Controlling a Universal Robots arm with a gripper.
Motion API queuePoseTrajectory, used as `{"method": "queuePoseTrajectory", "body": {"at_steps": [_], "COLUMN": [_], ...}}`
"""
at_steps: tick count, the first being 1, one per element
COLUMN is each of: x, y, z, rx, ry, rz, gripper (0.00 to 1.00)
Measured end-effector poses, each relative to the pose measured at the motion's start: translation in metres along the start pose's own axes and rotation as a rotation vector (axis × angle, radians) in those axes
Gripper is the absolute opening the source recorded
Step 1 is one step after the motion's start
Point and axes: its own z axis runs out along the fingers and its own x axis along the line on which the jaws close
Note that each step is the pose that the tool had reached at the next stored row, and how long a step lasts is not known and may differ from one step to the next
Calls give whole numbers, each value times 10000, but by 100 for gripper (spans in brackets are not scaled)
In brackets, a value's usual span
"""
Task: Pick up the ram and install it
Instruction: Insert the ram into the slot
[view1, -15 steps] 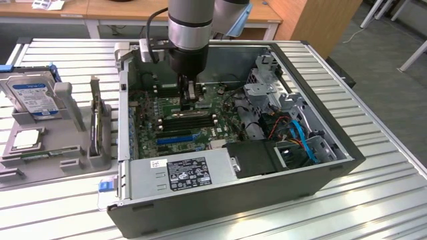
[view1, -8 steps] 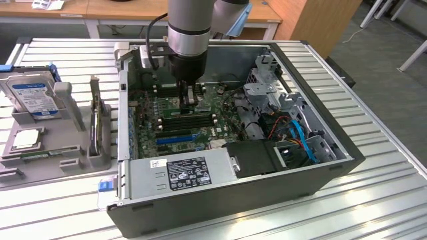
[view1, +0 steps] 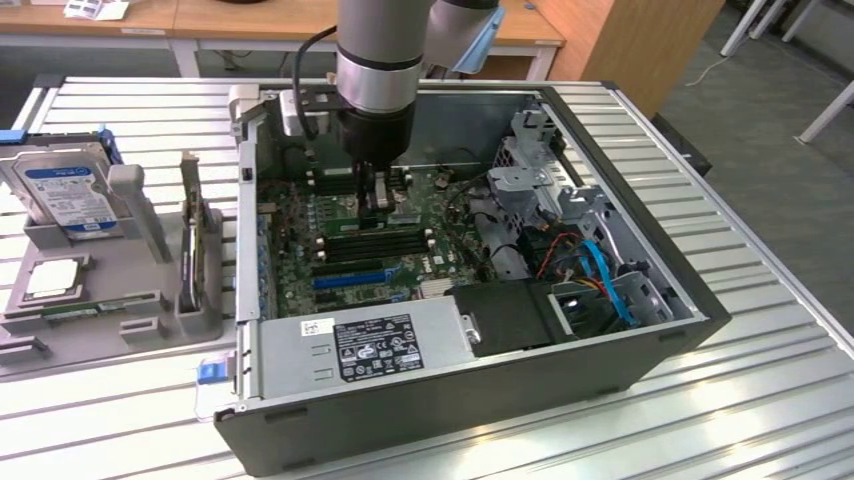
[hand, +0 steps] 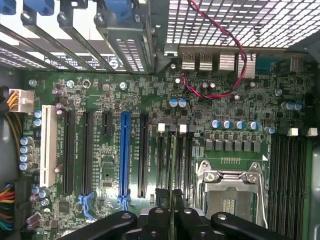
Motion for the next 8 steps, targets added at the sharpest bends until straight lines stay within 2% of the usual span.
{"method": "queuePoseTrajectory", "body": {"at_steps": [3, 8], "x": [0, -1], "y": [0, -2], "z": [4, 72], "rx": [1, 9], "ry": [-3, -2], "rz": [0, -1], "gripper": [13, 13]}}
